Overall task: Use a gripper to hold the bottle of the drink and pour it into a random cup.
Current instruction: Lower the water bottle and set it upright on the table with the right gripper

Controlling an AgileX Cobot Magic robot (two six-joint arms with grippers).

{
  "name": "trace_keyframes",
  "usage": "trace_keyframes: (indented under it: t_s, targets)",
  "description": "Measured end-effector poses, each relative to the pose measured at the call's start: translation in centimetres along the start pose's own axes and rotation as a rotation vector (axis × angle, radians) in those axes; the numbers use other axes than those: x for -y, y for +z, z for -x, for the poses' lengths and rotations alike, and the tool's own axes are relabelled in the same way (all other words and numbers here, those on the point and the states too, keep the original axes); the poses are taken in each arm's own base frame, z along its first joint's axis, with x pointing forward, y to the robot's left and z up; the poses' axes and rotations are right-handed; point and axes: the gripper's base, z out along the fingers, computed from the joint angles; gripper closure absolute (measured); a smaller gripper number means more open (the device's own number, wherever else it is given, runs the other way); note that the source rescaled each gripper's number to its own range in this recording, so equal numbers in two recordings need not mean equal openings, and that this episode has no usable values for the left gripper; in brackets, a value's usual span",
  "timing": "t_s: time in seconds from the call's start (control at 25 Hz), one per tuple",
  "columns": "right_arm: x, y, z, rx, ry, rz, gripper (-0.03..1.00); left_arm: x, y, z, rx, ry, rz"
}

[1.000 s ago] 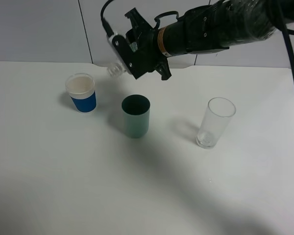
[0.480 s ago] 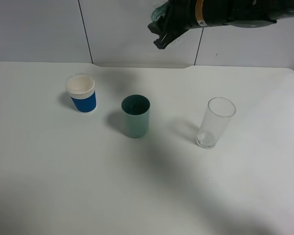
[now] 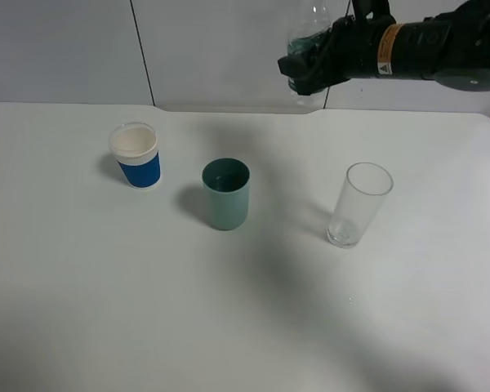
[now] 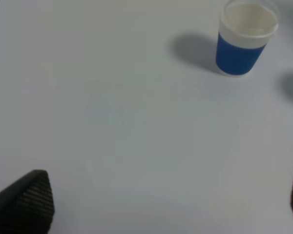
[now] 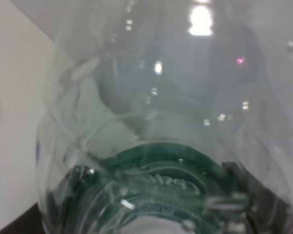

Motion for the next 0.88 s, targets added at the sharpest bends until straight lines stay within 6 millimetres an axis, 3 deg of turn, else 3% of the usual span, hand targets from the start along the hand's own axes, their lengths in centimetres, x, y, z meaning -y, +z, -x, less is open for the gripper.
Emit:
trace_keyframes:
  t_s: [0.48,0.72,0.88]
  targets:
    - [3.3,-4.6,-7.2,-0.030,0.099,-0.180,0.97,0.0,0.0,0.0,0.000,0.000,0.001]
    - [4.6,-7.0,-9.5,-0.032,0.090,-0.263,0.97,0.0,0.0,0.0,0.000,0.000,0.001]
    - [5.1,-7.5,-9.8,-0.023,0.077,-0.290,0.97,0.0,0.0,0.0,0.000,0.000,0.001]
